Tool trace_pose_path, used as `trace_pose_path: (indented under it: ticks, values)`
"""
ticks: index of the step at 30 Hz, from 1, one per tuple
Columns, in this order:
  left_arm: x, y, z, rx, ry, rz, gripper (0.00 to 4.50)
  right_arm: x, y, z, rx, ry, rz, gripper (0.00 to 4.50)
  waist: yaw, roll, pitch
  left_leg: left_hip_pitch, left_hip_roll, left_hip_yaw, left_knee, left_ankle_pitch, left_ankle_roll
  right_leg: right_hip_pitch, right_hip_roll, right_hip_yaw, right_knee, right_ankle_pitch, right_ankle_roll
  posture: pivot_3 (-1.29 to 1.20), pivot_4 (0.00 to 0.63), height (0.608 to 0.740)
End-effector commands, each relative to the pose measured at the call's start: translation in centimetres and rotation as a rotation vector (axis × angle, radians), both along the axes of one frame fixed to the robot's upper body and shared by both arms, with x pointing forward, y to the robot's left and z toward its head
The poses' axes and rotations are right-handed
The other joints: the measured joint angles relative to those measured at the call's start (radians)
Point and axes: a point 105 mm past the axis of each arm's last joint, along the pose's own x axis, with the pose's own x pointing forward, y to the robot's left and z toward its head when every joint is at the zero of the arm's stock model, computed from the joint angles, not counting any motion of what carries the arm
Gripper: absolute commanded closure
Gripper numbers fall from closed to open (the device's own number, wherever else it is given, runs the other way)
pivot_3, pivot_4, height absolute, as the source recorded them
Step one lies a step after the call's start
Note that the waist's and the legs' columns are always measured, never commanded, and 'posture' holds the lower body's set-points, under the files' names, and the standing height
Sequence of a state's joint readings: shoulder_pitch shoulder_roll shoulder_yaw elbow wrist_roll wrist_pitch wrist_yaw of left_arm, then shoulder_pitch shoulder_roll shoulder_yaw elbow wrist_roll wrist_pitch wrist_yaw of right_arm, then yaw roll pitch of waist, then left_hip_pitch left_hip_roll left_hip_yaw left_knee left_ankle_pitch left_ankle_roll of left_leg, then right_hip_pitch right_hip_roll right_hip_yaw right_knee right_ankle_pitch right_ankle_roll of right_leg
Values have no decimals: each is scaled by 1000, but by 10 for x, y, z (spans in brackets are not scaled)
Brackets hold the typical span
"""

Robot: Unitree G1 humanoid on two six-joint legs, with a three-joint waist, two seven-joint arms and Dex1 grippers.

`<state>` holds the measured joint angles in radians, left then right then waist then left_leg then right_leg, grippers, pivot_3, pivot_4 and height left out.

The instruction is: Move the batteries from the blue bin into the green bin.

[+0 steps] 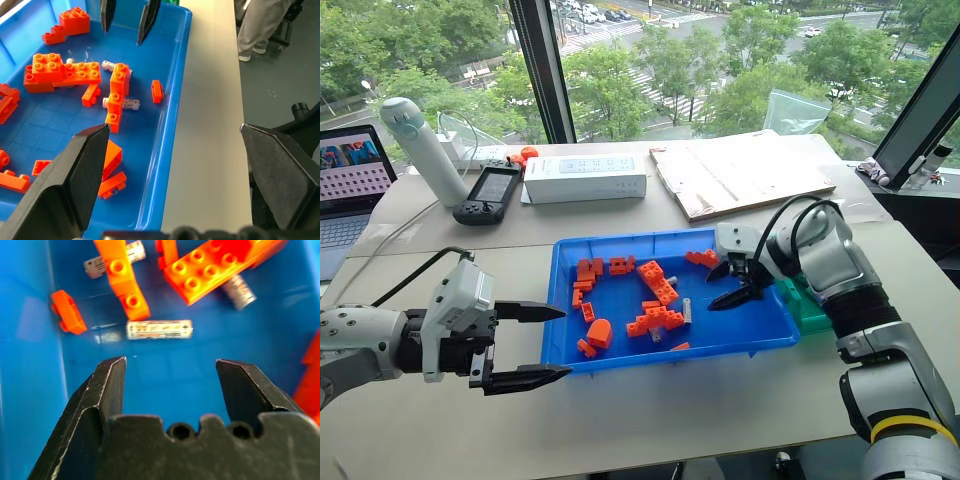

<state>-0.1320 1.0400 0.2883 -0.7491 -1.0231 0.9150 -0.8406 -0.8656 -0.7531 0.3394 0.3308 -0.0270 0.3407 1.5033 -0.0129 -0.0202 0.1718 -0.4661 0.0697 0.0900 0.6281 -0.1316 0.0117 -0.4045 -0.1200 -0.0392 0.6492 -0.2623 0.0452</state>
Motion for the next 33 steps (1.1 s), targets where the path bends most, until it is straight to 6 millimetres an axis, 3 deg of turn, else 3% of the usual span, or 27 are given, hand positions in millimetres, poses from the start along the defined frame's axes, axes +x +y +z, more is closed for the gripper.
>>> trace_pose_path:
  ticks: [1, 11, 12, 14, 15, 26, 32, 33]
  values:
    - [1, -1, 6, 11, -42, -17, 0, 2, 10, 7, 45, -45, -18, 1157, -1, 0, 0, 0, 0, 0, 0, 0, 0, 0, 0, 0, 0, 0, 0, 0, 150, 740]
    - [3, 1, 7, 26, -47, -14, 0, 10, 21, -5, 91, -42, -56, 1157, 3, 0, 0, 0, 0, -1, 0, 1, 1, 0, 1, 0, 0, 0, 0, 0, 150, 740]
    - [3, 2, 7, 27, -48, -12, 0, 11, 21, -4, 92, -41, -57, 658, 3, 0, 0, 0, 0, 0, 0, 1, 1, 0, 1, 0, 0, 0, 0, 0, 150, 740]
    - [2, 2, 7, 29, -47, -8, 0, 10, 20, -1, 101, -33, -48, 82, 2, 0, 0, 0, 0, -1, 0, 1, 1, 0, 0, 0, 0, 0, 0, 0, 150, 740]
    - [2, 3, 7, 30, -47, -7, 0, 10, 20, 0, 104, -36, -48, 32, 2, 0, 0, 0, 0, 0, 0, 1, 1, 0, 1, 0, 0, 0, 0, 0, 150, 740]
    - [3, 2, 8, 30, -52, -3, 0, -2, 26, -21, 65, 4, 19, 32, 3, 0, 0, 0, 0, -1, 0, 1, 1, 0, 1, 0, 0, 0, 0, 0, 150, 740]
    - [2, 2, 8, 36, -51, -12, 0, 9, 22, -33, 37, -12, -28, 32, 0, 0, 0, 0, 0, -1, 0, 1, 1, 0, 1, 0, 0, 0, 0, 0, 150, 740]
    - [2, 2, 8, 36, -50, -13, 0, 11, 22, -34, 44, -16, -38, 274, 0, 0, 0, 0, 0, -1, 0, 1, 1, 0, 1, 0, 0, 0, 0, 0, 150, 740]
